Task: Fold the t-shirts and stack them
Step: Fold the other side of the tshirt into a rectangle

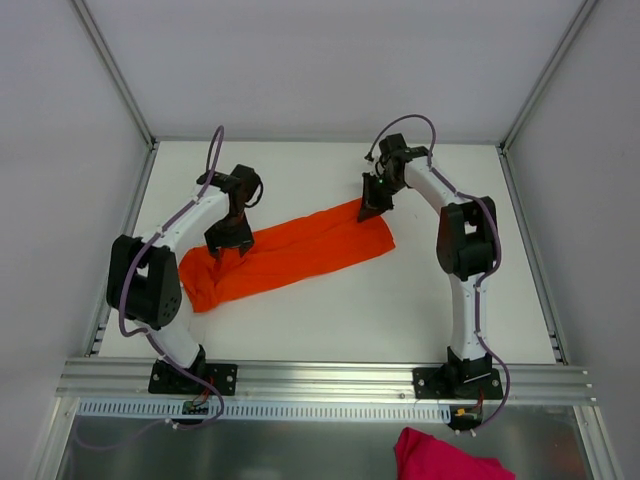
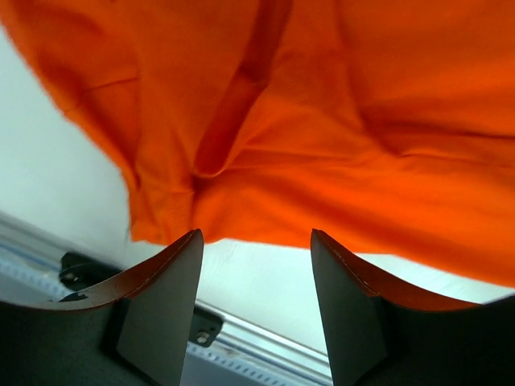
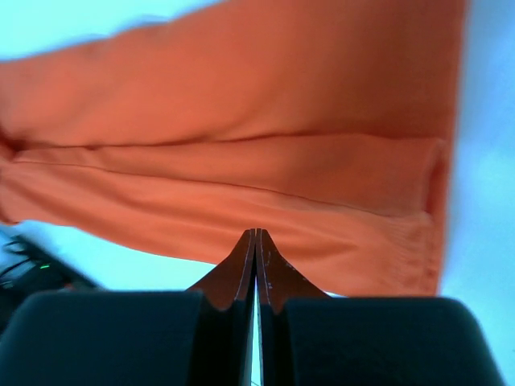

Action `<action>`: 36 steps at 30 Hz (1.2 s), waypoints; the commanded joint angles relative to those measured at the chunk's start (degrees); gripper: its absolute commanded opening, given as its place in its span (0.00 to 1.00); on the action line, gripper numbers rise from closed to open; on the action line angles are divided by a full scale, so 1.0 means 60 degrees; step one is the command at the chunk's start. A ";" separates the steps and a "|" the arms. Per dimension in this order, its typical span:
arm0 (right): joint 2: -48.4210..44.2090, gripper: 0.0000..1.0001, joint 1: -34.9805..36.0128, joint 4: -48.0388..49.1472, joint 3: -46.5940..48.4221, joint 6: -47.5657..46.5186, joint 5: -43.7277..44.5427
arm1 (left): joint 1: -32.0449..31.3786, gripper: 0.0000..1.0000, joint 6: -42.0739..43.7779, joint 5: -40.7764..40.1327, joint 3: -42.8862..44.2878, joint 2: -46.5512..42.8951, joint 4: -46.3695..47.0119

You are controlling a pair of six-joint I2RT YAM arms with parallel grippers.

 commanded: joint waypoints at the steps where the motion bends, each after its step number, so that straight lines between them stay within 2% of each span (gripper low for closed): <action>1: 0.0256 0.01 -0.0026 0.0679 0.0143 0.0779 -0.1850 | -0.0019 0.57 0.0012 0.0757 0.0661 0.0521 0.0662; 6: 0.0622 0.01 -0.0011 0.1747 -0.0414 0.1147 -0.3621 | -0.0019 0.58 -0.0047 0.0876 0.0751 -0.0353 0.1320; 10: 0.0681 0.01 0.0076 0.1429 -0.0709 0.0679 -0.2984 | 0.0010 0.59 -0.0178 0.0700 0.0823 -0.1161 0.1528; 13: 0.0667 0.01 0.0150 0.0391 -0.0810 -0.0111 -0.1552 | 0.0039 0.60 -0.0179 0.0597 0.1232 -0.1338 0.1353; 21: -0.0066 0.01 0.0369 -0.0197 -0.1500 -0.0801 0.1483 | 0.0273 0.60 0.0070 0.0172 0.2170 -0.1456 0.0708; 27: -0.0256 0.01 0.0428 -0.0798 -0.1412 -0.0816 0.3842 | 0.0522 0.60 0.0377 -0.0179 0.2567 -0.1573 0.0341; 28: -0.0343 0.01 0.0443 -0.0973 -0.1397 -0.0787 0.4817 | 0.0552 0.60 0.0393 -0.0194 0.2552 -0.1675 0.0341; 36: -0.0373 0.01 0.0224 -0.1779 -0.1221 -0.0334 0.8832 | 0.0772 0.60 0.0408 -0.0238 0.2143 -0.2158 0.0472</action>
